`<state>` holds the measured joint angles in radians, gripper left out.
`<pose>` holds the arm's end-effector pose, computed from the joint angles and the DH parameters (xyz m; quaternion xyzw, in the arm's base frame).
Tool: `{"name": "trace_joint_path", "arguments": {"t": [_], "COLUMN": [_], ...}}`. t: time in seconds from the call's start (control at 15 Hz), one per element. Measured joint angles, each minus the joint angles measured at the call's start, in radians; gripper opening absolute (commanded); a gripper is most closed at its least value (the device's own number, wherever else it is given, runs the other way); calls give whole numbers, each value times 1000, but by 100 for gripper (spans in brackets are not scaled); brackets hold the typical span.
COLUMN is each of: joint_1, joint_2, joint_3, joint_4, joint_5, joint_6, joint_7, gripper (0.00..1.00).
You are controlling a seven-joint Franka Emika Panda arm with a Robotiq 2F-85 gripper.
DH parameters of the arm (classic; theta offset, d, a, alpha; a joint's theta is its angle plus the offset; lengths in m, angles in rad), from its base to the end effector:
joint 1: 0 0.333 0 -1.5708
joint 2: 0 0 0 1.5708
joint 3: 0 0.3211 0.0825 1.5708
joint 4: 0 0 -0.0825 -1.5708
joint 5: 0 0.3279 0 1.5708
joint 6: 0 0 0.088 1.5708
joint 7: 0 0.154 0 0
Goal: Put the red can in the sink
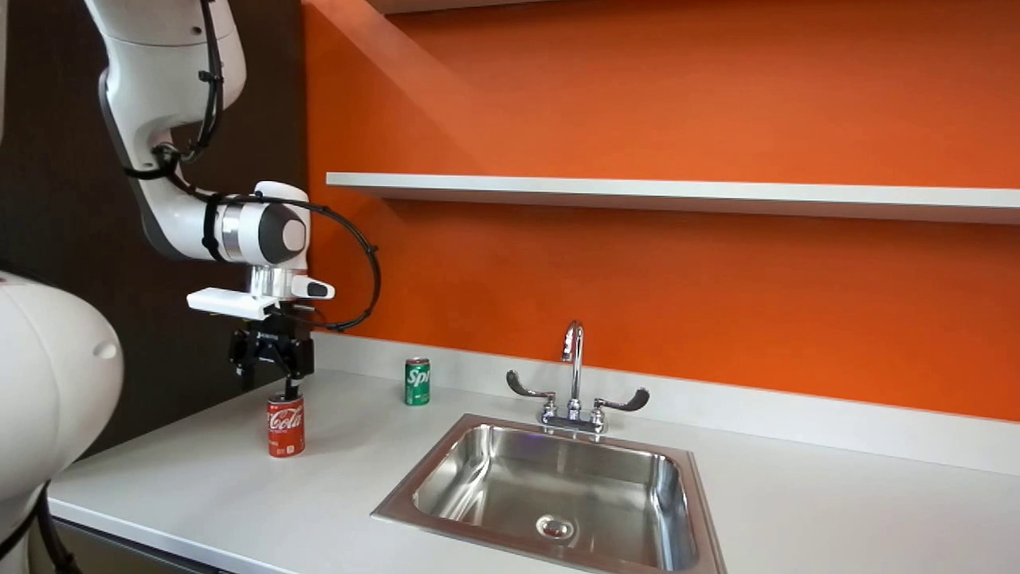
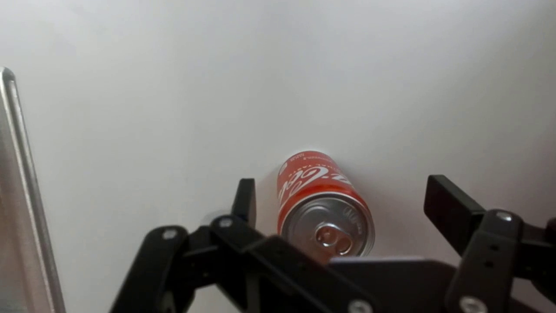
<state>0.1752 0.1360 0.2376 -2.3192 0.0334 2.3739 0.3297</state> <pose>0.4318 0.1915 0.2798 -0.9985 -0.0286 0.0461 0.0111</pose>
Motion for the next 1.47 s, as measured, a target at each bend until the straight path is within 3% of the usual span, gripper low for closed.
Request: {"name": "trace_joint_path", "arguments": {"t": [1.47], "joint_1": [8], "joint_2": [126], "joint_3": [-34], "joint_4": [62], "joint_5": [6], "joint_6": [63], "joint_7": [0], "gripper": [100]}}
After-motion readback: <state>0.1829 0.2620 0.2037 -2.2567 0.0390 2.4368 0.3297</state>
